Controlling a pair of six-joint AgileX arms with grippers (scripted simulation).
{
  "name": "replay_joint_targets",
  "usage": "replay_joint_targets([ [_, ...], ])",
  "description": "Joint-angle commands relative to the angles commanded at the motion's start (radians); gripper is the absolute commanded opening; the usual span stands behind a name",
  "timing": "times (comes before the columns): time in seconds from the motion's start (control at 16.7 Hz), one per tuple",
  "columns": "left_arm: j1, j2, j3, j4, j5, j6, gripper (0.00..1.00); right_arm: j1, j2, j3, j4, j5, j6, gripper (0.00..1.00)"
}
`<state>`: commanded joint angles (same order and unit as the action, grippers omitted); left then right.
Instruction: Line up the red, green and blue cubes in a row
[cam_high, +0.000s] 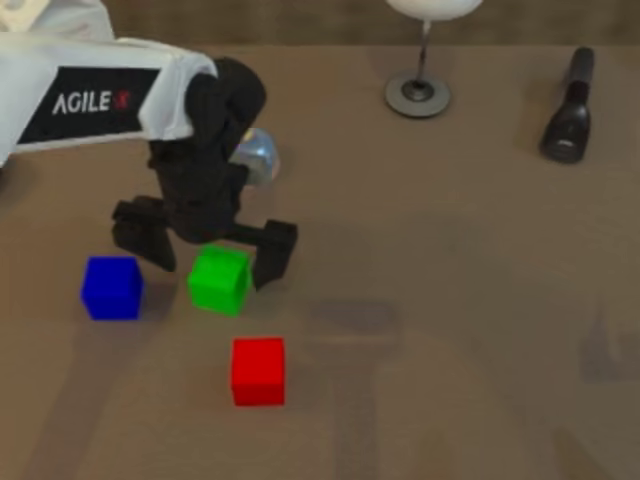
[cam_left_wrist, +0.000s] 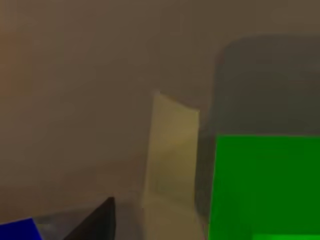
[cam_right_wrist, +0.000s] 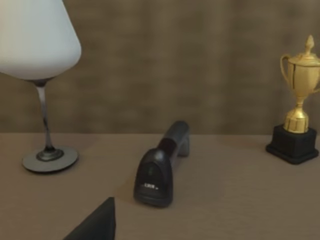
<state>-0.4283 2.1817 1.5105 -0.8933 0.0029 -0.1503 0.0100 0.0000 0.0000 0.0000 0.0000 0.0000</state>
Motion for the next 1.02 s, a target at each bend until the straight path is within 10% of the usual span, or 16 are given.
replay_joint_targets([
  [0.36, 0.0, 0.02, -0.031, 0.044, 0.0, 0.0, 1.0, 0.0, 0.0, 0.0, 0.0, 0.0, 0.0, 1.0],
  [1.02, 0.0, 0.02, -0.031, 0.044, 0.0, 0.0, 0.17, 0.0, 0.0, 0.0, 0.0, 0.0, 0.0, 1.0],
])
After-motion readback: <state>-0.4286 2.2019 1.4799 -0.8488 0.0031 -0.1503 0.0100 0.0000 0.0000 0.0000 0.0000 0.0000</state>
